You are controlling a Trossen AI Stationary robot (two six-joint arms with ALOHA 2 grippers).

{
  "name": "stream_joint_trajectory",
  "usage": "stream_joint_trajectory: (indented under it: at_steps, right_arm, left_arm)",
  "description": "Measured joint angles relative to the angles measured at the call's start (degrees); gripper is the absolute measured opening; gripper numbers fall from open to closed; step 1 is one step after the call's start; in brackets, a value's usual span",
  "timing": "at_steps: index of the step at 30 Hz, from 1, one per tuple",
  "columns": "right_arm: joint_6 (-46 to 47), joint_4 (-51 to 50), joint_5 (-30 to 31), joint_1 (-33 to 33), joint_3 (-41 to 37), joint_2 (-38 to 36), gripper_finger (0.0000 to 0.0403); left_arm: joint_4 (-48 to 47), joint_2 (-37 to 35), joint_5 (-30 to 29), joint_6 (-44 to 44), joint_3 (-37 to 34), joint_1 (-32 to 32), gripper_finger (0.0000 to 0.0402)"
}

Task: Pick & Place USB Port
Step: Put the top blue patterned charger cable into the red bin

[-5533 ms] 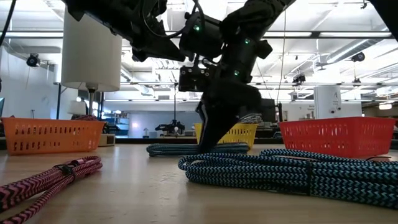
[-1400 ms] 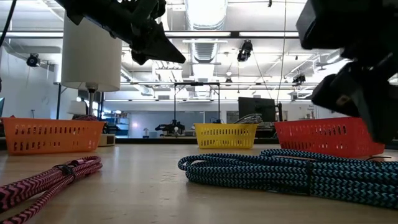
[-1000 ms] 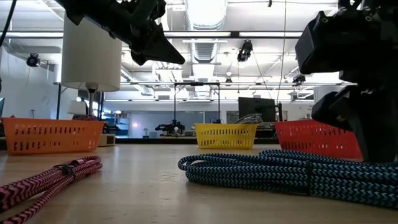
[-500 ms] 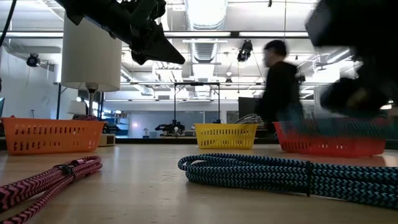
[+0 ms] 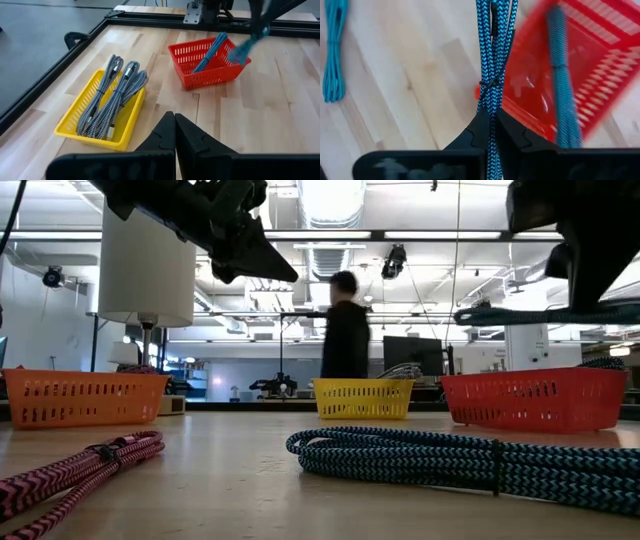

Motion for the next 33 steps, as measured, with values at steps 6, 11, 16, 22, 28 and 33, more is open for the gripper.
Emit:
stream_joint_trajectory:
  at_steps: [6, 11, 16, 22, 28, 33]
  right_arm:
    - [4.13, -6.7, -0.39, -3.97, 0.02, -5.34, 0.0013]
    - [4.03, -10.69, -9.16, -9.75, 0.02, -5.02, 0.0013]
    - [-3.6, -11.15, -19.81, -16.18, 0.02, -1.48, 0.0013]
    - [-9.49, -11.34, -22.89, -22.21, 0.77, 4.0, 0.0013]
    - [-9.98, -13.92, -22.97, -25.55, 4.36, 8.83, 0.0013]
    - [-10.2, -12.8, -22.37, -27.56, 6.34, 12.45, 0.0013]
  left_arm:
    - [0.11, 0.0, 0.0, 0.43, 0.0, 0.12, 0.0]
    - [0.12, 0.0, 0.0, 0.99, 0.0, 0.21, 0.0]
    - [0.11, 0.0, -0.02, 1.47, 0.0, 0.48, 0.0]
    - [0.11, 0.0, -0.02, 1.51, 0.0, 0.55, 0.0]
    - [0.09, 0.0, -0.02, 2.01, 0.0, 0.55, 0.0]
    - [0.09, 0.0, -0.02, 2.51, 0.0, 0.55, 0.0]
